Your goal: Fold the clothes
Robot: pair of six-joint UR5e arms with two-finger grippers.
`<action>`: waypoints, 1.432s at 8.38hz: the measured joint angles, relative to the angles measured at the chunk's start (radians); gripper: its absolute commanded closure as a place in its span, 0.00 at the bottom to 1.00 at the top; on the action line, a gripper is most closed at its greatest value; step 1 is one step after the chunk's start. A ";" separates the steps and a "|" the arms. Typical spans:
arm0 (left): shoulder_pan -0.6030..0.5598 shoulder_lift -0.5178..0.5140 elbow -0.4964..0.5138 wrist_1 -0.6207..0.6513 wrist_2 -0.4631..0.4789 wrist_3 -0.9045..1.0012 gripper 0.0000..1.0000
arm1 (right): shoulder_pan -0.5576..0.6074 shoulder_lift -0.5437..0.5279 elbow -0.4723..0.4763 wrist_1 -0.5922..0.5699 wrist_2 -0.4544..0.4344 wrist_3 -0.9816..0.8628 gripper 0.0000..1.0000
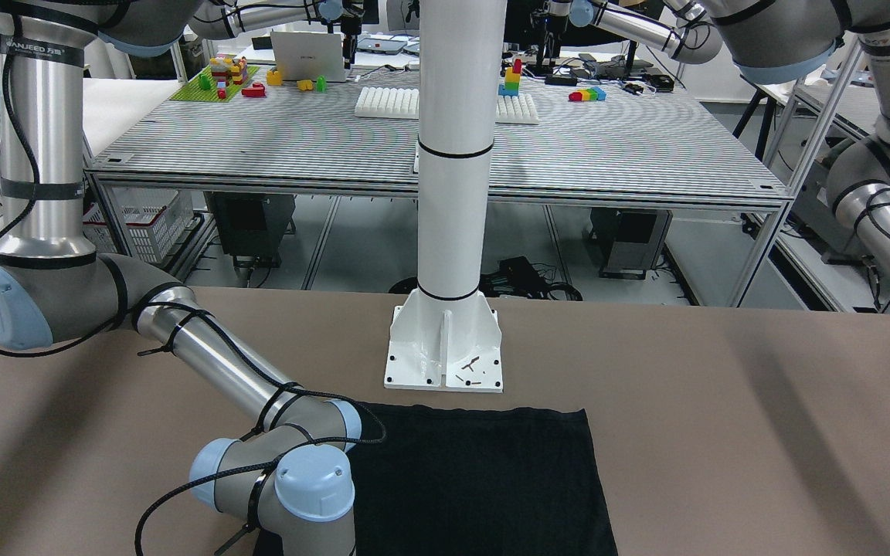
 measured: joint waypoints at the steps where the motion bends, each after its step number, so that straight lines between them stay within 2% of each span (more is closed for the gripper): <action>1: 0.019 -0.052 0.018 0.015 -0.094 -0.043 0.14 | -0.007 -0.018 0.038 -0.004 0.003 -0.001 0.05; 3: 0.130 -0.180 0.049 0.032 -0.208 -0.222 0.21 | -0.023 -0.075 0.122 -0.007 0.007 -0.007 0.05; 5: 0.272 -0.339 0.128 0.036 -0.230 -0.402 0.28 | -0.042 -0.110 0.179 -0.009 0.007 -0.008 0.05; 6: 0.332 -0.452 0.229 0.035 -0.232 -0.455 0.37 | -0.049 -0.115 0.191 -0.009 0.007 -0.008 0.05; 9: 0.409 -0.697 0.512 0.019 -0.232 -0.494 0.42 | -0.064 -0.118 0.205 -0.009 0.006 0.000 0.05; 12: 0.439 -0.789 0.666 -0.060 -0.232 -0.496 0.46 | -0.073 -0.126 0.206 -0.009 0.005 0.001 0.06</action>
